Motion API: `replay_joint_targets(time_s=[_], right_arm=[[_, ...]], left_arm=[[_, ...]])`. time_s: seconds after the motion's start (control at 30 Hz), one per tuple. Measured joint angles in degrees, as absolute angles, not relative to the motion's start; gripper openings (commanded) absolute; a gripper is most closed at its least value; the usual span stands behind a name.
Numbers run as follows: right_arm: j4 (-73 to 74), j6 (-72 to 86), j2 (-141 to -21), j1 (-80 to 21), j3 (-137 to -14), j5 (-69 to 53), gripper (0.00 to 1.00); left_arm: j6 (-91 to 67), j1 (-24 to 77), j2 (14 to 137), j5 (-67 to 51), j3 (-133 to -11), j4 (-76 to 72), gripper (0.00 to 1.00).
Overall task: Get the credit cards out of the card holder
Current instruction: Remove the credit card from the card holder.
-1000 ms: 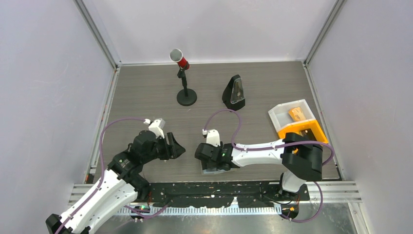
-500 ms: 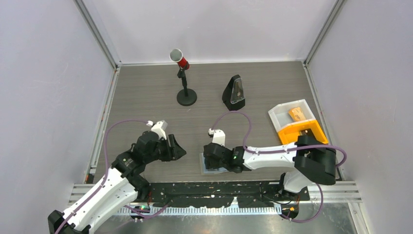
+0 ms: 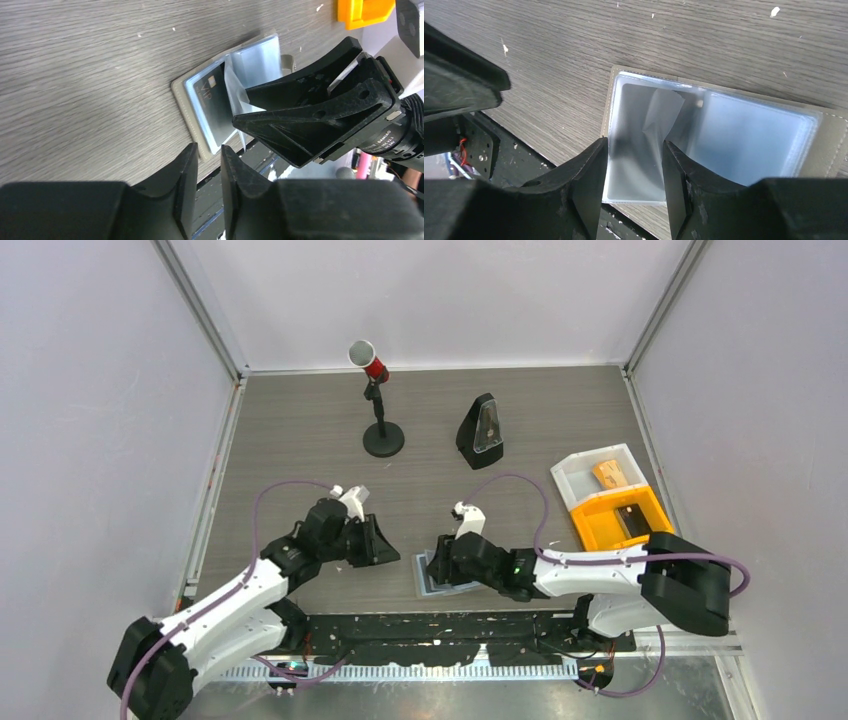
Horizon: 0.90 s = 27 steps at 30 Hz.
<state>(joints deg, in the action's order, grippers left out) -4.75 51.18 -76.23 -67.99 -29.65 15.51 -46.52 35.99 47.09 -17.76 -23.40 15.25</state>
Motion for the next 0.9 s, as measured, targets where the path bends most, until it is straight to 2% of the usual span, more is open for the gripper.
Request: replay_joint_targets(time_s=[0.17, 0.67, 0.9], right_arm=[[-11.0, 51.4, -72.4, -66.3, -24.2, 13.2, 0.5], [-17.6, 52.1, -66.0, -63.9, -18.1, 9.3, 0.52], [-17.3, 52.2, -65.1, -63.8, -18.0, 8.7, 0.59]], left_arm=[[-48.3, 36.0, 54.2, -21.5, -23.0, 7.8, 0.17], [-53.1, 42.3, 75.1, -24.6, -25.5, -5.9, 0.15], [-55.6, 44.9, 81.4, -26.4, -28.1, -11.8, 0.15]])
